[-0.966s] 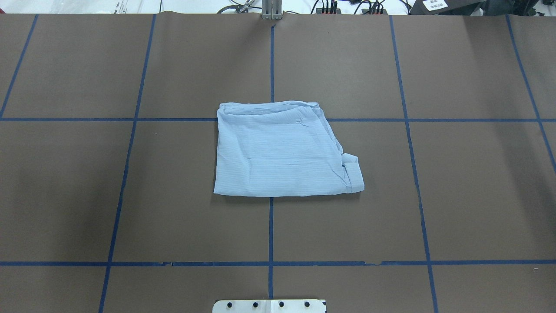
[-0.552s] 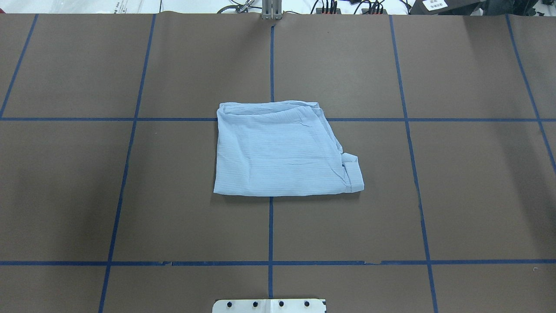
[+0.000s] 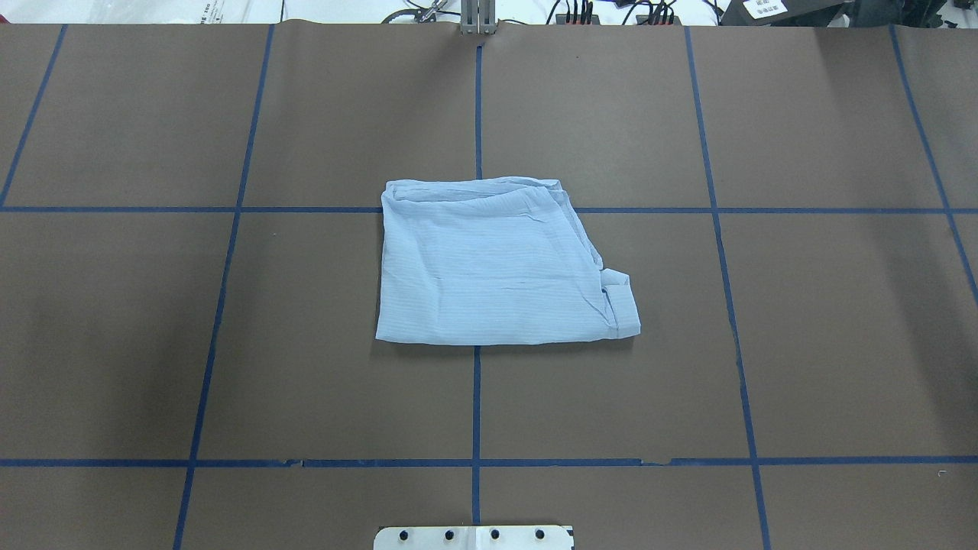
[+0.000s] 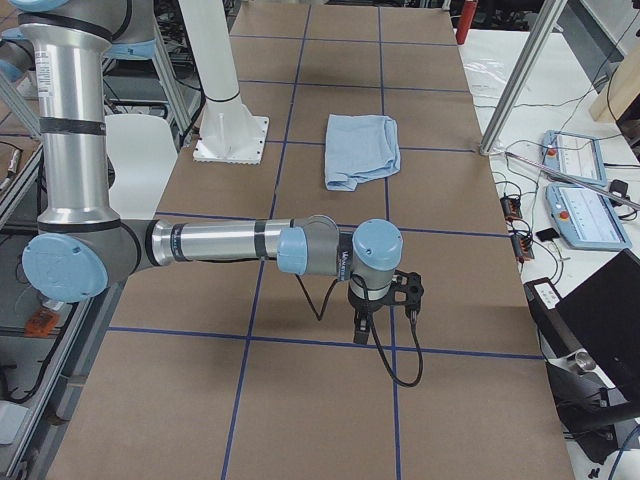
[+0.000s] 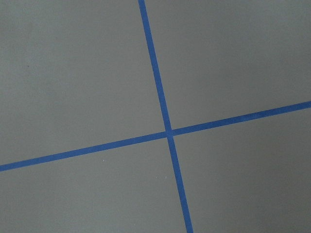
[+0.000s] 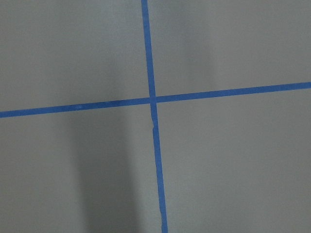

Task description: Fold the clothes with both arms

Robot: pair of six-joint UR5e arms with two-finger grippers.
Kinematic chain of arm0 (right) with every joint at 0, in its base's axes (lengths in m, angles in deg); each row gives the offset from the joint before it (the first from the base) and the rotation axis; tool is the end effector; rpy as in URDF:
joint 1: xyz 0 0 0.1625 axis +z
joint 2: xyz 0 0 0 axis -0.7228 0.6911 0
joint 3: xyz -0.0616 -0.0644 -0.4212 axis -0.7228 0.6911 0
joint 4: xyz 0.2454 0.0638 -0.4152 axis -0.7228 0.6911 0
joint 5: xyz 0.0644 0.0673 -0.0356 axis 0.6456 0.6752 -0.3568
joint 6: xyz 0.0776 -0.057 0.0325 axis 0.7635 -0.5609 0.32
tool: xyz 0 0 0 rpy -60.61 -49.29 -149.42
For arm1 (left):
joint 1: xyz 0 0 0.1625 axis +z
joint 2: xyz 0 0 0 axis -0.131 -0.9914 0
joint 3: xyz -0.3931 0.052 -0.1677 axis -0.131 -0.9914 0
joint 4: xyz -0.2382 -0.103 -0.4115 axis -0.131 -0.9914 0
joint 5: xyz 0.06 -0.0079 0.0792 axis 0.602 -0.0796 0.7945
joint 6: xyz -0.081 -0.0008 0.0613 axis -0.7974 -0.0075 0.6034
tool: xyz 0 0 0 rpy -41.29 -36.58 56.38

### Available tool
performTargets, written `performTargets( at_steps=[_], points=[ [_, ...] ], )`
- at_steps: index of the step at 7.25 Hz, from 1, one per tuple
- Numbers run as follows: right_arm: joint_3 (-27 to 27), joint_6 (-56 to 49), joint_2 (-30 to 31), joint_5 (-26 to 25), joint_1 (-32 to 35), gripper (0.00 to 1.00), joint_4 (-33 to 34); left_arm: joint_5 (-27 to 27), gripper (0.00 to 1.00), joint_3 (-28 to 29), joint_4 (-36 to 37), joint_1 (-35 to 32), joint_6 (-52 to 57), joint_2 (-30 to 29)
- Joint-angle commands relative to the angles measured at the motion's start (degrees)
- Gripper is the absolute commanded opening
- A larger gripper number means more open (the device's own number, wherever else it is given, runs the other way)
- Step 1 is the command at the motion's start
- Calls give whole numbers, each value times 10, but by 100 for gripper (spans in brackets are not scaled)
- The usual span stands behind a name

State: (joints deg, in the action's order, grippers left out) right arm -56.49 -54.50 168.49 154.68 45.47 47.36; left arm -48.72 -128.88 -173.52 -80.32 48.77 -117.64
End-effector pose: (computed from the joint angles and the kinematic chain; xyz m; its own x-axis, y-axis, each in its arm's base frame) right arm 0.0790 -0.5597 0.6213 0.7065 0.1031 0.7002 -0.0862 0.9945 -0.0595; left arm -0.0419 -0.6121 0.6130 0.7293 0.2058 -0.6525 -0.1051 0.9761 0.1904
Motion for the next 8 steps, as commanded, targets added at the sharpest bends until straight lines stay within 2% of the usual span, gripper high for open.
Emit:
performTargets(
  at_steps=[1,8],
  points=[
    [0,0,0,1,0,100,0,-1,100,0,0,1,-1,0],
    [15,-2,7,0,0,100,-1,-1,100,-2,0,1,-3,0]
  ],
)
